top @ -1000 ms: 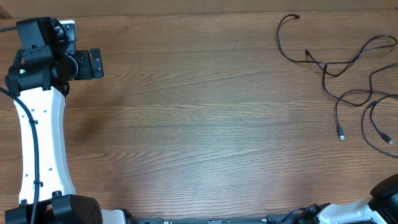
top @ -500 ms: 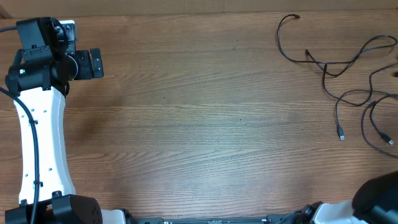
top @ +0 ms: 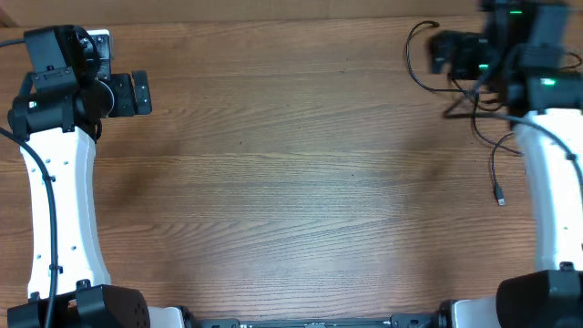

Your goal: Untangle cables

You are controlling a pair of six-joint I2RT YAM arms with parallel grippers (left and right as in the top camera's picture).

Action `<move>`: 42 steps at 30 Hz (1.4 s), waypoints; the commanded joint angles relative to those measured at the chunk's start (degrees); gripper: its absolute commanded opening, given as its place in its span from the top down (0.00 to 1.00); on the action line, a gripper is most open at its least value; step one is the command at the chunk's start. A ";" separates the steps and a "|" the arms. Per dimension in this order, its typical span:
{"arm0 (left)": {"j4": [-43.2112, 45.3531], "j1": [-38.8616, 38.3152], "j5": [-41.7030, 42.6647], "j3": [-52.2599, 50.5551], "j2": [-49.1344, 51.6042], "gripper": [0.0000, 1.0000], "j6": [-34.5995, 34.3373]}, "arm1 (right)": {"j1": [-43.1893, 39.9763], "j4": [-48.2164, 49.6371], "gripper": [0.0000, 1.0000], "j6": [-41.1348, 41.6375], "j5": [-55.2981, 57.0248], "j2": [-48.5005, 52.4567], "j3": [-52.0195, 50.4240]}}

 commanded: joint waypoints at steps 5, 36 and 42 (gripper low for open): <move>0.09 -0.11 -0.17 0.44 -0.28 0.00 -0.74 | 6.69 -0.55 0.00 -0.31 9.99 -1.11 0.37; 0.07 -0.11 -0.17 0.37 -0.15 0.00 -0.74 | 7.13 -4.00 0.00 -0.31 8.55 -1.11 0.37; 0.07 -1.07 -0.20 0.37 -1.31 0.01 -0.72 | 7.13 -4.00 0.00 -0.28 8.55 -1.11 0.37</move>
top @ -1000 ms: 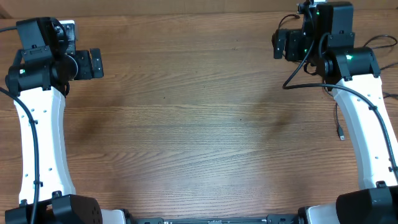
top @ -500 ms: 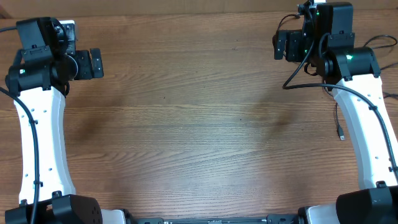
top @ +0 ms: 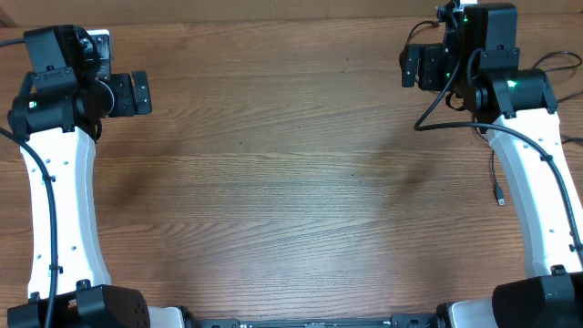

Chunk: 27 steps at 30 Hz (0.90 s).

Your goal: Untangle cables

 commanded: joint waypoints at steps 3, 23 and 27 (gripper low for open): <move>0.07 -2.78 -2.08 0.33 -3.69 0.00 0.44 | 0.07 0.15 0.00 -0.09 0.37 -1.11 0.37; 46.45 -15.06 6.38 -35.76 -39.95 0.00 1.75 | 0.07 0.15 0.00 -0.09 0.37 -1.11 0.37; 61.70 -15.06 7.21 -48.92 -50.47 0.00 1.57 | 0.07 0.15 0.00 -0.09 0.37 -1.11 0.37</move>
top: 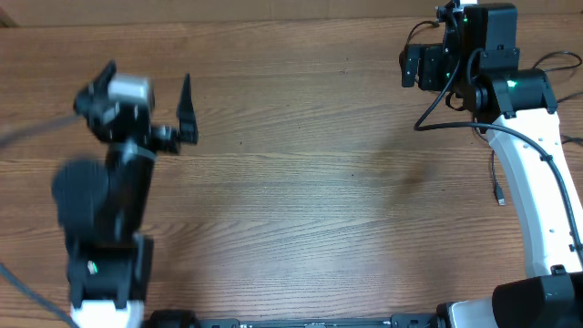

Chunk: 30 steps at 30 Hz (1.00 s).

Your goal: Untangle cables

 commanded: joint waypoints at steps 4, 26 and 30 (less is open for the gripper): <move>13.75 -0.26 2.43 -17.57 -16.26 0.00 1.07 | 0.04 0.15 0.00 -0.04 0.37 -1.11 0.37; -1.36 3.41 -3.34 -50.05 -46.80 0.00 -10.34 | 0.04 0.15 0.00 -0.07 0.37 -1.11 0.37; -8.35 3.41 -2.27 -50.05 -46.80 0.00 -5.73 | 0.04 0.15 0.00 -0.04 0.37 -1.11 0.37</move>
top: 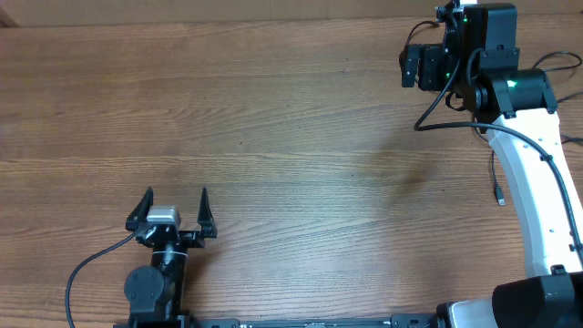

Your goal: Untangle cables

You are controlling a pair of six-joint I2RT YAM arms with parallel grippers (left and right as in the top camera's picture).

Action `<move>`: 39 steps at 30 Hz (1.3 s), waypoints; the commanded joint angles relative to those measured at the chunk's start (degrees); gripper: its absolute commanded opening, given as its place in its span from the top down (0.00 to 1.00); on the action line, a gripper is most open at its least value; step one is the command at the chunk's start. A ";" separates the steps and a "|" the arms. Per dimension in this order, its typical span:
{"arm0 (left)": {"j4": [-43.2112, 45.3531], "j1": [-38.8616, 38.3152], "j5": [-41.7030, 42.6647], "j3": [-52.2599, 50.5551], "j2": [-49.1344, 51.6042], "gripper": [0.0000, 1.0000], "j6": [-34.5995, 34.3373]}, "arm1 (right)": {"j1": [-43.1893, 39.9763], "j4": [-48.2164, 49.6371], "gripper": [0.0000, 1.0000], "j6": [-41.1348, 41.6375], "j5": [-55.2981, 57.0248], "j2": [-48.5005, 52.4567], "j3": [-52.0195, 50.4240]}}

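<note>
A thin black cable (440, 98) runs from the right wrist down to a loose end on the wood. A second cable (497, 173) with a small plug at its tip lies beside the right forearm. My right gripper (417, 66) sits high at the far right and points left; how its jaws stand does not show. My left gripper (173, 208) stands open near the front edge, fingers pointing away from the base, with nothing between them. No cable lies near it.
The wooden table (291, 155) fills the view. More dark wires (557, 58) trail off the right edge behind the right arm. The left arm's own lead (86, 269) curves along the front left.
My left arm has drawn back from the left middle of the table to a folded pose at the front edge, gripper open. The right arm and both cables have not moved.
At first my left arm reached out at the far left, and my right arm blurred in the far right corner with a cable loop by its gripper. Then the right gripper stood still, slightly further left. The left arm then blurred in motion and now sits folded.
</note>
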 commanded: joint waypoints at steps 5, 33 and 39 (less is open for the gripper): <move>-1.31 0.33 0.70 -0.17 -0.70 0.00 6.62 | 0.07 0.28 0.00 -0.07 0.37 -1.11 0.37; -1.29 0.33 -0.11 -0.17 -0.68 0.00 3.26 | 0.07 0.26 0.00 -0.04 0.37 -1.11 0.37; -1.29 0.33 -0.09 -0.17 -0.68 0.01 3.26 | 0.07 0.26 0.00 -0.07 0.37 -1.11 0.37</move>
